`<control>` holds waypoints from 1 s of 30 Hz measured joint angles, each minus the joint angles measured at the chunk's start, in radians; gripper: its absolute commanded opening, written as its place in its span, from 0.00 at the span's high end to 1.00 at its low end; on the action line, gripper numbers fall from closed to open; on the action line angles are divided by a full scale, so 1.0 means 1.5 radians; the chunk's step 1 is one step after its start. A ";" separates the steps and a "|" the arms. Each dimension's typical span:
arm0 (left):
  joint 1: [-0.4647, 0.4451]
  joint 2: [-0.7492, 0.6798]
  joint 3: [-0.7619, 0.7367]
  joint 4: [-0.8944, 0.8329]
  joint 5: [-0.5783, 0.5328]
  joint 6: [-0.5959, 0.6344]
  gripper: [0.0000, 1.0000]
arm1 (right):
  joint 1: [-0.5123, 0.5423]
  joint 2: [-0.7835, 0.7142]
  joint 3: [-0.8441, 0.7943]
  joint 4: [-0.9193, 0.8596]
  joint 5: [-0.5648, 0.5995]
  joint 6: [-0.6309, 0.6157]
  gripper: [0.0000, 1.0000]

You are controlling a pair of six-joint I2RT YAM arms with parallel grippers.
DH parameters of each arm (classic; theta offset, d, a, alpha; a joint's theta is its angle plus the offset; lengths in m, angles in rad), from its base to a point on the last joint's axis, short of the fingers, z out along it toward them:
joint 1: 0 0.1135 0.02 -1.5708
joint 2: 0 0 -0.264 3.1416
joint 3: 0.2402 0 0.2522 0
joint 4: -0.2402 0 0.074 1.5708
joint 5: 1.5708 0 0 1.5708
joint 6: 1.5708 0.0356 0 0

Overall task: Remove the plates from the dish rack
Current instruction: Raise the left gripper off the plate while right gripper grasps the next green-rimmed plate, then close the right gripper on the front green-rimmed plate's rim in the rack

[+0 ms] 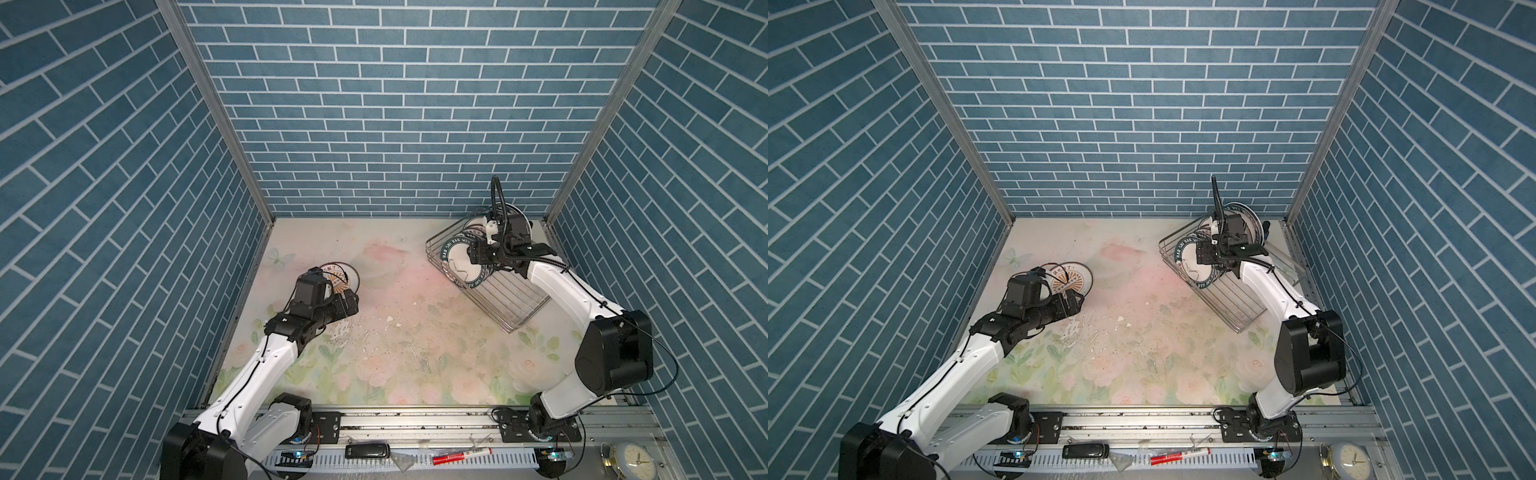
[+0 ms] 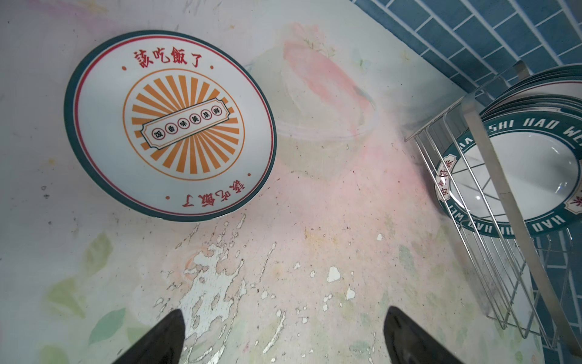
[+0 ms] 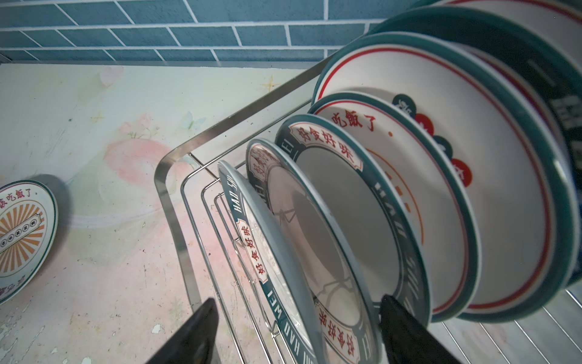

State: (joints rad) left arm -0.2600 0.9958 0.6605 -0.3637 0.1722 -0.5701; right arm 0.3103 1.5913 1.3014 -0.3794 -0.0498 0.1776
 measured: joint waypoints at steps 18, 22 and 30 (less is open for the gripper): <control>0.000 0.010 -0.001 0.012 -0.024 -0.001 0.01 | 0.001 -0.050 -0.007 0.010 0.003 0.000 0.32; -0.001 0.015 -0.002 0.014 -0.027 -0.001 0.01 | 0.001 -0.036 -0.007 0.017 -0.003 0.001 0.36; -0.001 0.012 -0.003 0.014 -0.035 0.002 0.01 | 0.001 -0.006 -0.027 0.033 -0.011 0.001 0.38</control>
State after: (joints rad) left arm -0.2607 1.0134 0.6563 -0.3431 0.1192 -0.5667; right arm 0.3115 1.5826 1.2606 -0.3294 -0.0662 0.1791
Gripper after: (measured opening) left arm 0.994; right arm 0.629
